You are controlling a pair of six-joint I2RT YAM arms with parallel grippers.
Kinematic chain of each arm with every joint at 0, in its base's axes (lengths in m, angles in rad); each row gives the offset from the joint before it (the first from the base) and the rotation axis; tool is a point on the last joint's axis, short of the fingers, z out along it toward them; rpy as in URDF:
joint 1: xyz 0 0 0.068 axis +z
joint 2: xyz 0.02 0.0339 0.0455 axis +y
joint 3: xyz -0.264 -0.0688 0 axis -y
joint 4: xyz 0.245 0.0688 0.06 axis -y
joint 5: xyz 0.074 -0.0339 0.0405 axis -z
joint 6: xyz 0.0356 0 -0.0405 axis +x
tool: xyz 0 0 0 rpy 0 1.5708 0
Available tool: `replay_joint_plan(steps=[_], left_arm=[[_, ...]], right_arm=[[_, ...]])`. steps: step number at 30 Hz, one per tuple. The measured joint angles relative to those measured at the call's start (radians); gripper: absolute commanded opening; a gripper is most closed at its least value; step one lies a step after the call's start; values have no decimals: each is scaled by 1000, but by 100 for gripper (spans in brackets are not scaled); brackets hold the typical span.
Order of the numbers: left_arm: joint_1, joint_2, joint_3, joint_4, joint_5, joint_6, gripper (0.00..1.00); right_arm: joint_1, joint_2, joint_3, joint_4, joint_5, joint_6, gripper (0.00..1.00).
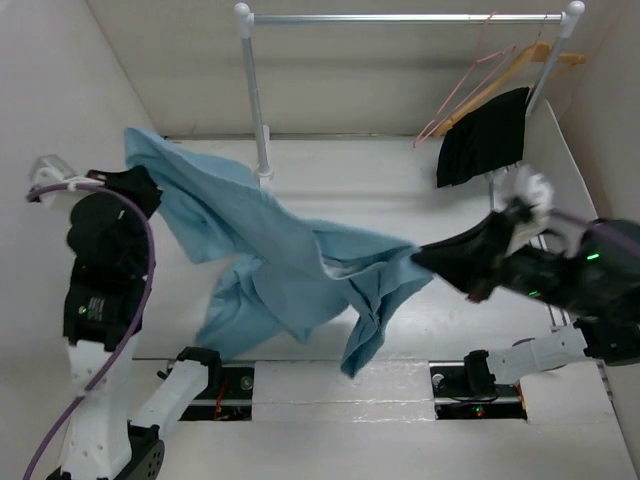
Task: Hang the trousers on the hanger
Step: Fold the trousers
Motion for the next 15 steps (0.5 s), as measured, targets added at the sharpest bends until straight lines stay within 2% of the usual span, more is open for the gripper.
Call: replay_joint_plan(steps=[2, 4, 7, 10, 12, 13, 14, 15], left_arm=[[0, -2, 115, -29, -28, 45, 0], [0, 7, 190, -25, -29, 85, 0], [-3, 16, 175, 16, 30, 118, 0], [-3, 82, 69, 54, 104, 134, 0], [-3, 197, 23, 60, 163, 134, 14], [-8, 266, 8, 69, 188, 134, 24], [-20, 327, -2, 84, 203, 138, 51], [-29, 409, -14, 102, 209, 149, 56]], right_arm=[[2, -13, 134, -25, 16, -16, 0], [2, -41, 188, -35, 79, -26, 0], [7, -105, 136, -65, 206, -22, 0], [10, -171, -7, -97, 320, -5, 0], [12, -213, -117, -118, 379, 15, 0], [12, -230, -169, -123, 401, 26, 0], [12, -245, -222, -135, 421, 40, 0], [12, -254, -266, -154, 438, 56, 0]])
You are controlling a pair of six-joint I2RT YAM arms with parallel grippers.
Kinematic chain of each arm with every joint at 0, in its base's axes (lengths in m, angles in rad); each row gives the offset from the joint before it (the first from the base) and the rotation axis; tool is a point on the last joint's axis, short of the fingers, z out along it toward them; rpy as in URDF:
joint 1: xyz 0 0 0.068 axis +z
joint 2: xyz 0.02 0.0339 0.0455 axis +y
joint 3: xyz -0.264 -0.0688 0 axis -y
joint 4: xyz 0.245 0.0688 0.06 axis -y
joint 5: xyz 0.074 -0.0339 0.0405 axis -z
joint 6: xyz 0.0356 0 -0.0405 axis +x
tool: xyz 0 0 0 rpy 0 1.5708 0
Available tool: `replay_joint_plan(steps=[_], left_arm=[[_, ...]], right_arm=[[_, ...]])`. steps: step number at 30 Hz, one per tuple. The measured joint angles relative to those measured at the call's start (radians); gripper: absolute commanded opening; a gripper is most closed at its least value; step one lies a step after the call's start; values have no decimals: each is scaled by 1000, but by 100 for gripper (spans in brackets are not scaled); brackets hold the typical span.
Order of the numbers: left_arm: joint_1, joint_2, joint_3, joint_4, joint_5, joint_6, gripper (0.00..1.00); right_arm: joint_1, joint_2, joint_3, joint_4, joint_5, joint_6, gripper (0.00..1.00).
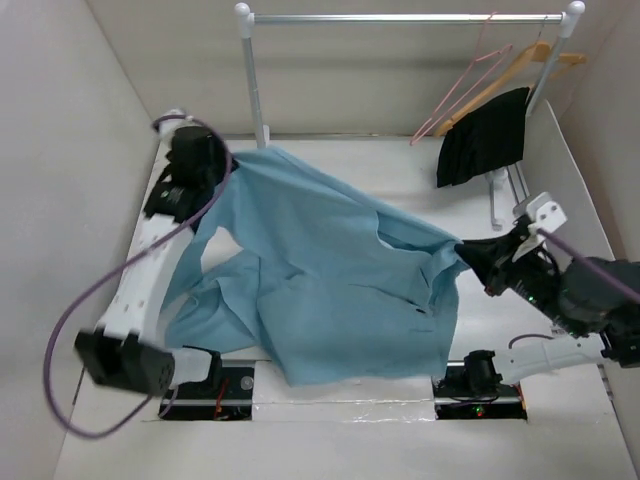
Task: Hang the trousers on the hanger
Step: Fold the trousers
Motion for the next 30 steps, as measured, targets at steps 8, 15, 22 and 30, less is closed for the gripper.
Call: replay_joint_plan(steps=[8, 15, 22, 30], left_arm=[[-18, 293, -50, 14, 94, 26, 76], [13, 105, -134, 43, 68, 48, 81], [209, 37, -318, 47, 43, 40, 85], [428, 128, -365, 60, 195, -10, 78]], right_arm=[[-92, 97, -252, -124, 95, 167, 0], [-615, 331, -529, 116, -185, -23, 0], [-1131, 342, -546, 312, -486, -227, 0], [-1198, 346, -541, 381, -678, -313, 0]])
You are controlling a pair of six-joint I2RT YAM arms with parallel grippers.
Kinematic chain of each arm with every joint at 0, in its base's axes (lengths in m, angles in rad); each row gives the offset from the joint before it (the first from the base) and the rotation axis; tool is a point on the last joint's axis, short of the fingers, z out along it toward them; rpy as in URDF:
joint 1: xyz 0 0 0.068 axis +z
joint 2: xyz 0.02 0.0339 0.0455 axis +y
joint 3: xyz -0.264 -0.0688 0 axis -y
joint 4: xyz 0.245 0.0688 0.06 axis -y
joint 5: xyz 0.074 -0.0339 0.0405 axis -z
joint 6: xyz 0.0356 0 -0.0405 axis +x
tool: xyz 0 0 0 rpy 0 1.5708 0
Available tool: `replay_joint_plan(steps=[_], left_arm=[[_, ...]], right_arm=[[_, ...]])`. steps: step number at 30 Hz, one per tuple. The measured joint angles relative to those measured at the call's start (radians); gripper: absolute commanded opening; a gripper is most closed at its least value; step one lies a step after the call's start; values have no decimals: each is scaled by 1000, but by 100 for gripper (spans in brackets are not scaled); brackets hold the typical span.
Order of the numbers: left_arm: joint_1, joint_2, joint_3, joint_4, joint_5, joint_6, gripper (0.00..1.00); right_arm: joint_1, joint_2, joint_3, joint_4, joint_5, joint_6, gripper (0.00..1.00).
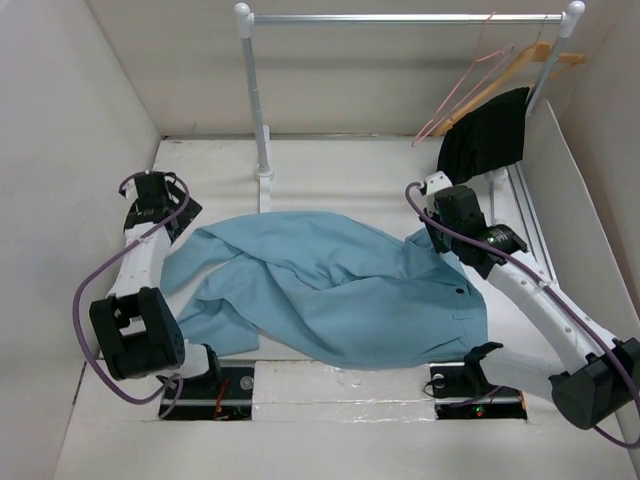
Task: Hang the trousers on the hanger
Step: Fold the trousers
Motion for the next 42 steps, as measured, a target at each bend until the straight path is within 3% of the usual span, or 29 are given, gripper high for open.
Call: replay_joint_plan(steps=[4, 9, 16, 19, 20, 21, 28, 37, 39, 42], left_arm=[[-11, 65, 0, 34, 86, -34, 73], [-13, 164, 0, 76, 179, -81, 61], [-23, 236, 2, 118, 210, -114, 50], [-28, 267, 5, 138, 211, -125, 34], [-33, 281, 7, 146, 213, -126, 13], [-33, 291, 8, 153, 213, -136, 0], [-50, 295, 118, 104, 196, -141, 0], [-171, 69, 649, 3, 85, -93, 0], [-171, -2, 658, 23, 53, -79, 0], [-165, -115, 506, 61, 3, -71, 0]], right_arm=[[-1, -18, -3, 22, -66, -20, 0], [-1, -47, -10, 35, -108, -35, 0], [-1, -51, -36, 51, -150, -37, 0], [-1, -52, -36, 58, -172, -37, 0], [-1, -52, -36, 58, -178, -37, 0], [-1, -52, -36, 58, -183, -37, 0], [-1, -52, -36, 58, -206, -37, 0], [-27, -74, -35, 70, -255, -44, 0], [-37, -74, -33, 74, -269, -50, 0], [-49, -74, -29, 74, -288, -58, 0]])
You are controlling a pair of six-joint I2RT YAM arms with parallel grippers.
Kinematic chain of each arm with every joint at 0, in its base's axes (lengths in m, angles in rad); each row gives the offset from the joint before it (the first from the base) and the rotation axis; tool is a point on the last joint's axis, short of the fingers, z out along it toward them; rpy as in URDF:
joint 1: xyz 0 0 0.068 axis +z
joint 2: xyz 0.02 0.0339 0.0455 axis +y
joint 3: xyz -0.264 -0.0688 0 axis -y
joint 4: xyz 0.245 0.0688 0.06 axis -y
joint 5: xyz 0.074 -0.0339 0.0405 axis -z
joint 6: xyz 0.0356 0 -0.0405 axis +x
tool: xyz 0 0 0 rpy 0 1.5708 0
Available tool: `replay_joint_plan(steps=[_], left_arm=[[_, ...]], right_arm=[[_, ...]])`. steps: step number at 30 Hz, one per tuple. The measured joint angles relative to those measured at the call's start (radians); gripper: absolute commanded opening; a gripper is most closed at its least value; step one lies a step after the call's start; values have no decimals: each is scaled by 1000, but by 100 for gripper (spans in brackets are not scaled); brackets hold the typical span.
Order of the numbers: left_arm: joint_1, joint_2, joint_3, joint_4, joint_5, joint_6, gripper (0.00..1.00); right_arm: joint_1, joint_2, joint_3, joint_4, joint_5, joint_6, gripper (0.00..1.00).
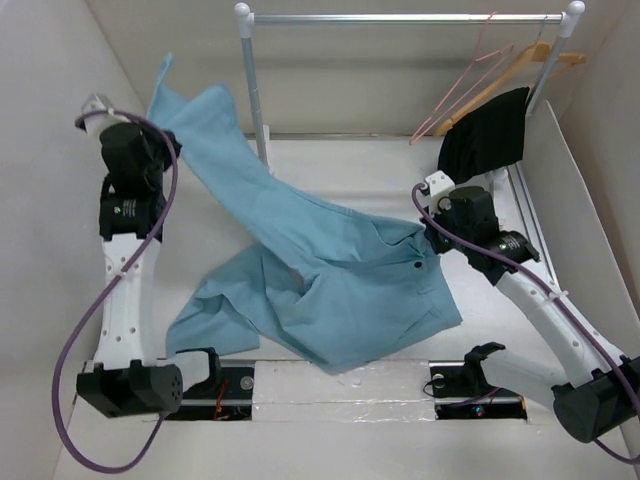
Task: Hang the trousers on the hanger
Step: Fold the trousers
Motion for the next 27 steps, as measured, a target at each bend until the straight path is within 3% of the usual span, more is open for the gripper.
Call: replay_joint_plan(steps=[4, 8, 10, 17, 19, 20, 23, 27], left_arm=[[38, -116, -335, 39, -39, -8, 0], [71, -84, -632, 22, -86, -38, 0], [73, -32, -694, -7, -102, -51, 0], [73, 49, -691, 15, -120, -75, 0], [73, 49, -686, 32, -100, -72, 17], [73, 49, -686, 41, -87, -65, 39], [73, 48, -686, 55, -63, -45, 69], [75, 48, -684, 53, -77, -25, 70]], right_arm=[[-33, 0, 0, -1, -22, -8, 0], [-98, 19, 5, -2, -41, -13, 0], [-154, 55, 23, -6, -62, -12, 0], [-270, 108, 107, -16, -99, 1, 0], [-301, 108, 135, -19, -100, 5, 0], [-320, 108, 144, -19, -101, 7, 0], [-404, 120, 164, -20, -101, 15, 0], [-505, 191, 203, -23, -94, 32, 0]])
